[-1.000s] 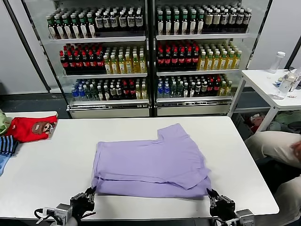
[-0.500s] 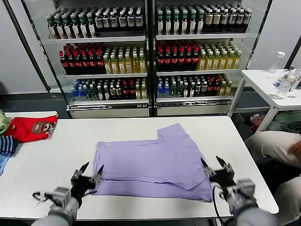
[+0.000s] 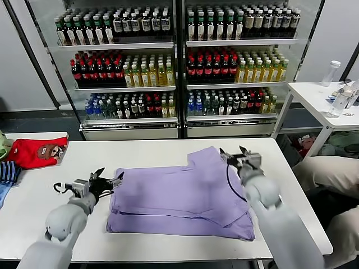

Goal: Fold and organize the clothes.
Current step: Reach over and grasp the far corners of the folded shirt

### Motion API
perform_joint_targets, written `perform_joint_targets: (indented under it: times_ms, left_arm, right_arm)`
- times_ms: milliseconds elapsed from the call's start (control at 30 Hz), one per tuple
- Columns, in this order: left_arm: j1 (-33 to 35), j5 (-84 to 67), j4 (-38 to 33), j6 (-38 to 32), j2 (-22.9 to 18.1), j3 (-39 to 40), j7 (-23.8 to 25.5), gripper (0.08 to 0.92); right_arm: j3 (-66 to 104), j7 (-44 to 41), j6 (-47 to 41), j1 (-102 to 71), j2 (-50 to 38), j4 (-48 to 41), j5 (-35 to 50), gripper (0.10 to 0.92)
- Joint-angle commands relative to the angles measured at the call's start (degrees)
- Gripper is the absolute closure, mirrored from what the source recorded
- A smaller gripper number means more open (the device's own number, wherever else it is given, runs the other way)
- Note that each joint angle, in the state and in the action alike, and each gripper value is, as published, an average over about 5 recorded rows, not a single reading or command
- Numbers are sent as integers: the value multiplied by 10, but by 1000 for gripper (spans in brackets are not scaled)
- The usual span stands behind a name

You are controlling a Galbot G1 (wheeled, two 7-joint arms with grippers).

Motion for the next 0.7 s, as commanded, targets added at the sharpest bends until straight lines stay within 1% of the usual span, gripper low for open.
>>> perform_joint_targets:
  times_ms: [33, 267, 700]
  left_arm:
    - [-108, 1, 163, 8, 3, 8, 91, 177]
    - [-108, 10, 169, 10, -4, 7, 121, 177]
    - [-105, 14, 170, 11, -5, 6, 126, 177]
  right_arm:
    - [-35, -21, 4, 130, 93, -215, -70, 202]
    - [-27, -8, 18, 126, 102, -255, -74, 202]
    - [-21, -7, 32, 120, 104, -264, -57, 203]
